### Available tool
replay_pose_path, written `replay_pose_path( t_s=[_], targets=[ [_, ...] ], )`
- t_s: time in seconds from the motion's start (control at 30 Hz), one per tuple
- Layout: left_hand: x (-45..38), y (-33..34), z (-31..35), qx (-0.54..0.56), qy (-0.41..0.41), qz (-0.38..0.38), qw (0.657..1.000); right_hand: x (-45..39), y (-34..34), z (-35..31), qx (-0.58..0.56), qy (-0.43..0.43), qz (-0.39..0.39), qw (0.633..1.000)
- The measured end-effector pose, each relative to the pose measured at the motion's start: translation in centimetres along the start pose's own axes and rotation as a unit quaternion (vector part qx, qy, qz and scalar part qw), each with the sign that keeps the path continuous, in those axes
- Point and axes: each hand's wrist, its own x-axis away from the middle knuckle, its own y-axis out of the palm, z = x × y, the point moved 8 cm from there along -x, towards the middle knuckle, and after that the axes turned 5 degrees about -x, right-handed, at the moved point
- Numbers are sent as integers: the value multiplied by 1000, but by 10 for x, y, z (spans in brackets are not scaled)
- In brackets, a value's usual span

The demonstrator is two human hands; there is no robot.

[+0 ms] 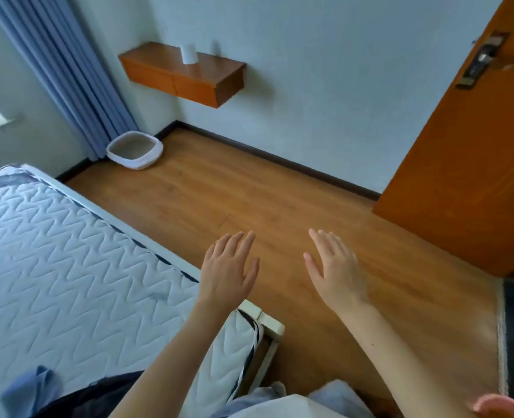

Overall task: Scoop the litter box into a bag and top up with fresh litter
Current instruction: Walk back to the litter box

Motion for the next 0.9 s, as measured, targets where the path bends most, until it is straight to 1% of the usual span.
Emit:
replay_pose_path(
  t_s=[0.23,0.47,0.7,0.9],
  targets=[
    [-18,1,-31,-26,-118,31,992,-78,19,-20,-35,-122,-44,991],
    [-62,5,-4,-43,-219,70,972,-152,6,0,-58,-224,-52,972],
    [-113,12,42,-48,-276,82,956,-212,-8,42,-65,-277,-84,955],
    [-129,25,41,-58,-313,72,945,-249,12,54,-74,-301,-116,944]
  ],
)
